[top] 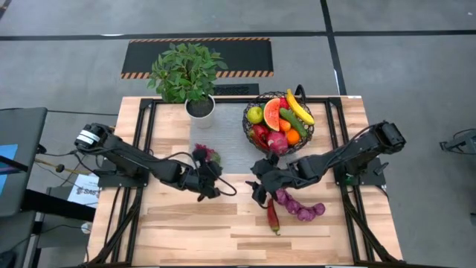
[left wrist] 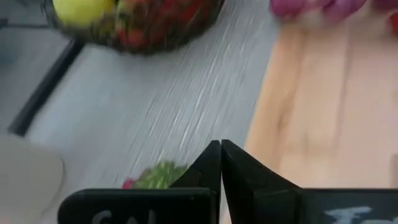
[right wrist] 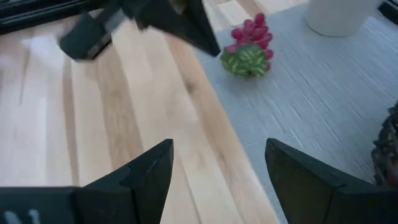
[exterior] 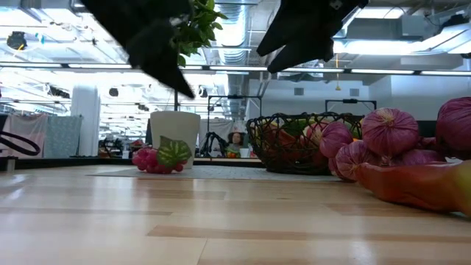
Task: Build produce basket
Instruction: Put the dark red chili pepper into the wire basket
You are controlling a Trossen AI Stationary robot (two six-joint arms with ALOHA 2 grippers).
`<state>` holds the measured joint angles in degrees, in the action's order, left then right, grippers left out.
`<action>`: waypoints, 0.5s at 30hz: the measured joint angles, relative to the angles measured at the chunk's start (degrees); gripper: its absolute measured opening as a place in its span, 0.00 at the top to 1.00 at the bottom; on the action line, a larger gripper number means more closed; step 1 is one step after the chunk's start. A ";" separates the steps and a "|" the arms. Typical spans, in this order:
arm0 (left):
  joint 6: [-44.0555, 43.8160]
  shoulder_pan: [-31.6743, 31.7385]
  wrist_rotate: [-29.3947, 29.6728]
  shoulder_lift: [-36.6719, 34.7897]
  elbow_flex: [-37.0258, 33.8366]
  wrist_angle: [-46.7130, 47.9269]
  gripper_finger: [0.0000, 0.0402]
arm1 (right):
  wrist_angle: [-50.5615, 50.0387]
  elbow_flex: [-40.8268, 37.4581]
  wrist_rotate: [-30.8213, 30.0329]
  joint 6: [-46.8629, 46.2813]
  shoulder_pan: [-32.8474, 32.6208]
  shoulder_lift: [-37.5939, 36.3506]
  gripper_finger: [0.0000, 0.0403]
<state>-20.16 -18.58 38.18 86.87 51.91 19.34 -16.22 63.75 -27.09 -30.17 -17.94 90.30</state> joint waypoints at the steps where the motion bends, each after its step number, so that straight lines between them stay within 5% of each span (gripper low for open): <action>1: 0.55 -0.38 0.12 0.00 1.58 1.09 1.00 | -0.02 0.00 0.00 0.31 -0.56 0.00 0.32; 15: 6.80 -3.71 5.77 -0.02 13.30 8.55 1.00 | 0.51 0.00 -7.93 3.64 -7.78 0.00 0.32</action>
<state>-13.36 -22.30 43.95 86.85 65.20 27.90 -15.70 63.75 -35.03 -26.52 -25.72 90.30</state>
